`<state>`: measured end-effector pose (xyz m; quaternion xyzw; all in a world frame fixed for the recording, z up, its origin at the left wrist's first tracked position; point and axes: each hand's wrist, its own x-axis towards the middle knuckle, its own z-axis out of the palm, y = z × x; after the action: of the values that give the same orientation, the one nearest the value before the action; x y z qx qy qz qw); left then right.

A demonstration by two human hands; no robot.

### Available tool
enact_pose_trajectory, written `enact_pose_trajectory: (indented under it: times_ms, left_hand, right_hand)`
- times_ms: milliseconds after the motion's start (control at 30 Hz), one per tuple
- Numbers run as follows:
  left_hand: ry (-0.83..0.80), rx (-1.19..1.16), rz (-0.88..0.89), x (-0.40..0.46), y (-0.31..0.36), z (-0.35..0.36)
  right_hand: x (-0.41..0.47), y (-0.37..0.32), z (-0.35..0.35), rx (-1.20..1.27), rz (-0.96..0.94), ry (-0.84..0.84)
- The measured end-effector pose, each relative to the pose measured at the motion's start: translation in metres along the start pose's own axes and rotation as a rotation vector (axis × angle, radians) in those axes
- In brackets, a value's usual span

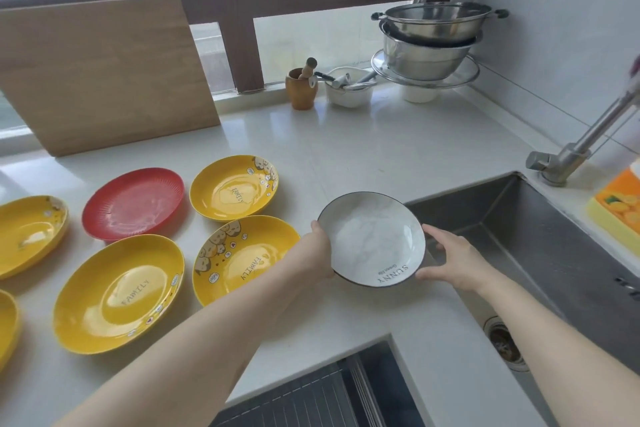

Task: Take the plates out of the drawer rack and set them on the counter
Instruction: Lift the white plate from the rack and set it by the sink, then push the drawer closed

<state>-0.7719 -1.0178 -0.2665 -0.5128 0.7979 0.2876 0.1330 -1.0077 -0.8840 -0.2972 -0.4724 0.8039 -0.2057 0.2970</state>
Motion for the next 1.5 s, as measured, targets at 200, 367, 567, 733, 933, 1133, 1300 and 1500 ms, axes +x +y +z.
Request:
enact_pose_trajectory:
  times_ms: [200,367,567,733,933,1133,1300,1500]
  left_hand:
    - [0.16,-0.167,0.081,-0.024,-0.012,0.003]
    - [0.261,-0.266,0.13,-0.062,-0.029,0.002]
    - [0.378,-0.438,0.125,-0.147,-0.062,0.024]
    - [0.511,-0.579,0.043,-0.232,-0.127,0.073]
    - [0.644,-0.742,-0.263,-0.33,-0.224,0.139]
    - [0.755,-0.84,-0.498,-0.424,-0.295,0.204]
    - [0.814,-0.842,-0.655,-0.483,-0.337,0.251]
    - [0.739,-0.809,-0.841,-0.504,-0.363,0.294]
  right_hand:
    - [-0.019,-0.009,0.014,-0.006,0.006,0.052]
    - [-0.052,-0.02,0.019,-0.01,0.015,0.087]
    - [-0.122,-0.048,0.053,0.033,-0.064,0.092]
    - [-0.194,-0.068,0.108,0.088,-0.13,0.067]
    - [-0.278,-0.084,0.17,0.193,-0.14,0.043]
    - [-0.349,-0.088,0.225,0.265,-0.07,0.024]
    - [-0.397,-0.068,0.267,0.277,0.075,0.099]
    - [-0.426,-0.053,0.314,0.214,0.252,0.233]
